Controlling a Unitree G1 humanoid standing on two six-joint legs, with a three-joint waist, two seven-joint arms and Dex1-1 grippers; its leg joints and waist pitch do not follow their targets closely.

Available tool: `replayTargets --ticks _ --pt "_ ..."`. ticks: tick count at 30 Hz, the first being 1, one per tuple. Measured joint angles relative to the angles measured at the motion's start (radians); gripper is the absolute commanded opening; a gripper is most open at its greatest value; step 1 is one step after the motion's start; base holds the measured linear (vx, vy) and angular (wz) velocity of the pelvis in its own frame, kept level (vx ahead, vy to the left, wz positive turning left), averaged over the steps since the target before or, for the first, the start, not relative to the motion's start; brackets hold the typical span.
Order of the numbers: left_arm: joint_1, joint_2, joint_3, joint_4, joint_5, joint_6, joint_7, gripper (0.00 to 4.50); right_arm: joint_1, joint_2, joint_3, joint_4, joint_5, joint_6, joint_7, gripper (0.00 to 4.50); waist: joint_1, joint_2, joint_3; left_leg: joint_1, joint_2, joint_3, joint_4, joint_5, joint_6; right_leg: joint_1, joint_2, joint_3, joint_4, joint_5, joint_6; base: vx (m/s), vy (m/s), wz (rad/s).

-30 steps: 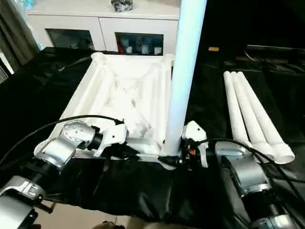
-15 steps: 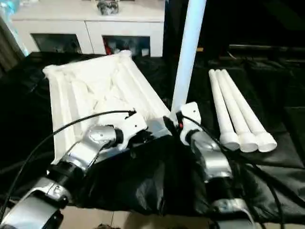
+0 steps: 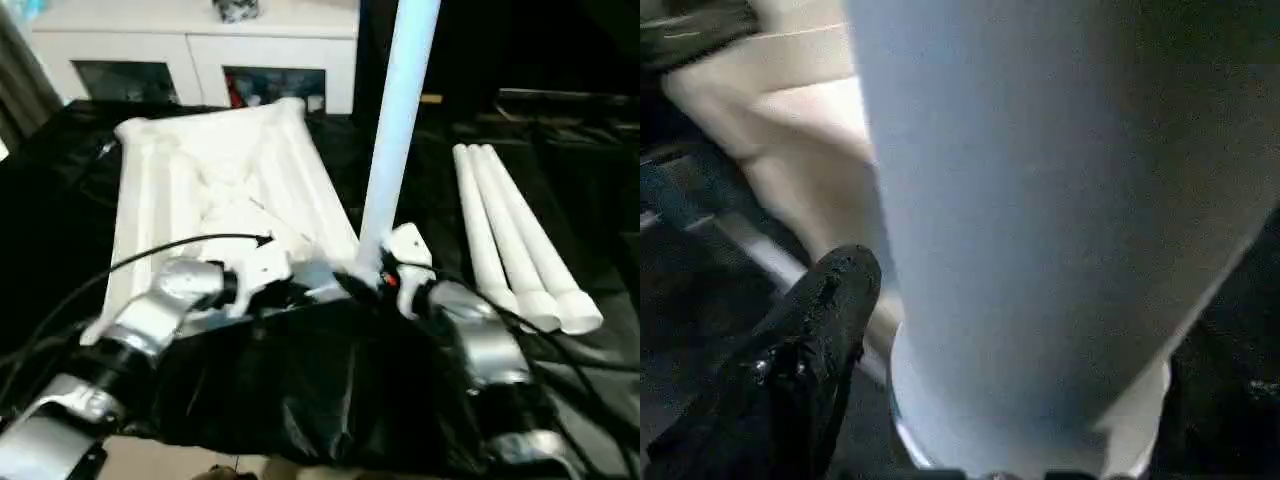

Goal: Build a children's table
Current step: Rotate leg to tighten

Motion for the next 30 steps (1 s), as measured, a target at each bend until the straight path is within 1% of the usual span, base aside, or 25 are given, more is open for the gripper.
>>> replayTargets --ticks 3,5,9,11,12,13,20,22,24,25,27,28,29,30 --pt "0.0 0.025 -0.004 -0.001 -0.015 -0.016 -0.069 0.0 0.014 -0.051 0.021 -0.037 0.027 0.018 0.111 3.83 0.012 0.0 0.0 -0.001 0.0 0.0 0.002 0.0 0.0 0.0 0.0 0.0 0.0 0.0 0.0 0.0 0.0 0.0" --pt "-0.001 0.043 -0.006 0.001 -0.03 -0.025 -0.114 0.0 0.029 -0.085 0.04 -0.066 0.033 0.022 0.174 3.83 0.02 0.0 0.0 -0.001 0.0 0.0 0.002 0.0 0.0 0.0 0.0 0.0 0.001 0.0 0.0 0.0 0.0 0.0" --pt "-0.013 0.057 -0.011 0.029 -0.043 -0.04 -0.178 0.0 0.039 -0.128 0.069 -0.095 0.045 0.04 0.253 3.83 0.024 0.0 0.0 0.0 0.0 0.0 0.003 -0.002 -0.004 0.002 0.0 0.0 0.001 0.0 -0.001 0.0 0.0 0.0" --pt "-0.029 0.061 -0.02 0.046 -0.043 -0.045 -0.202 0.0 0.038 -0.134 0.079 -0.096 0.047 0.043 0.274 3.58 0.024 0.0 0.0 0.0 0.0 0.001 0.003 -0.002 -0.004 0.002 -0.001 0.0 0.001 0.001 -0.001 0.0 0.0 0.0" --pt "-0.035 0.062 -0.024 0.053 -0.043 -0.047 -0.212 0.0 0.038 -0.136 0.081 -0.097 0.047 0.045 0.281 3.58 0.024 0.0 0.0 0.0 0.0 0.001 0.003 -0.002 -0.004 0.002 -0.001 0.0 0.001 0.001 -0.002 0.0 0.0 0.0" --pt "-0.041 0.065 -0.026 0.066 -0.043 -0.059 -0.226 0.0 0.038 -0.137 0.084 -0.099 0.047 0.05 0.29 3.41 0.024 0.0 0.0 0.0 0.0 0.001 0.003 -0.002 -0.004 0.002 -0.001 0.0 0.002 0.001 -0.002 0.0 0.0 0.0" --pt "-0.055 0.069 -0.027 0.095 -0.044 -0.082 -0.25 0.0 0.039 -0.136 0.092 -0.105 0.044 0.052 0.293 2.87 0.025 0.0 0.0 0.0 0.0 0.001 0.003 -0.002 -0.004 0.002 -0.001 0.0 0.002 0.001 -0.002 0.0 0.0 0.0" --pt "-0.055 0.068 -0.024 0.1 -0.044 -0.083 -0.24 0.0 0.046 -0.121 0.091 -0.115 0.039 0.05 0.268 2.83 0.025 0.0 0.0 0.001 0.0 0.001 0.003 -0.002 -0.004 0.002 -0.001 0.0 0.003 0.001 -0.002 0.0 0.0 0.0" --pt "-0.055 0.066 -0.02 0.104 -0.037 -0.08 -0.2 0.0 0.047 -0.093 0.078 -0.108 0.02 0.043 0.208 2.81 0.021 0.0 0.0 0.003 0.0 0.001 0.003 -0.002 -0.004 0.003 -0.001 0.001 0.004 0.001 -0.002 0.0 0.0 0.0" --pt "-0.055 0.052 -0.008 0.109 -0.021 -0.068 -0.143 0.0 0.042 -0.05 0.06 -0.083 -0.001 0.029 0.122 2.79 0.017 -0.001 0.0 0.005 0.0 0.001 0.003 -0.002 -0.005 0.005 -0.001 0.001 0.005 0.001 -0.002 0.0 0.0 0.0" --pt "-0.057 0.024 0.002 0.11 0.003 -0.037 -0.062 0.0 0.031 0.006 0.033 -0.045 -0.03 0.013 -0.014 2.77 0.006 -0.001 0.0 0.008 0.0 0.001 0.003 -0.001 -0.006 0.006 -0.001 0.001 0.004 0.001 -0.002 0.0 0.0 0.0" --pt "-0.057 0.001 0.006 0.11 0.018 -0.017 -0.009 0.0 0.013 0.043 0.016 -0.011 -0.049 0.006 -0.102 2.75 -0.004 -0.001 0.0 0.008 0.0 0.001 0.003 -0.001 -0.007 0.006 -0.001 0.001 0.004 0.001 -0.002 0.0 0.0 0.0" --pt "-0.057 -0.015 0.008 0.11 0.021 -0.001 0.022 0.0 -0.001 0.06 0.008 0.008 -0.059 0.007 -0.152 2.75 -0.009 0.0 0.0 0.008 0.0 0.001 0.003 0.0 -0.008 0.006 -0.001 0.001 0.003 0.001 -0.001 0.0 0.0 0.0" --pt "-0.057 -0.027 0.009 0.11 0.023 0.008 0.043 0.0 -0.008 0.07 0.001 0.021 -0.063 0.007 -0.188 2.74 -0.011 0.0 0.0 0.008 0.0 0.001 0.002 0.0 -0.008 0.006 -0.001 0.001 0.002 0.001 -0.001 0.0 0.0 0.0"
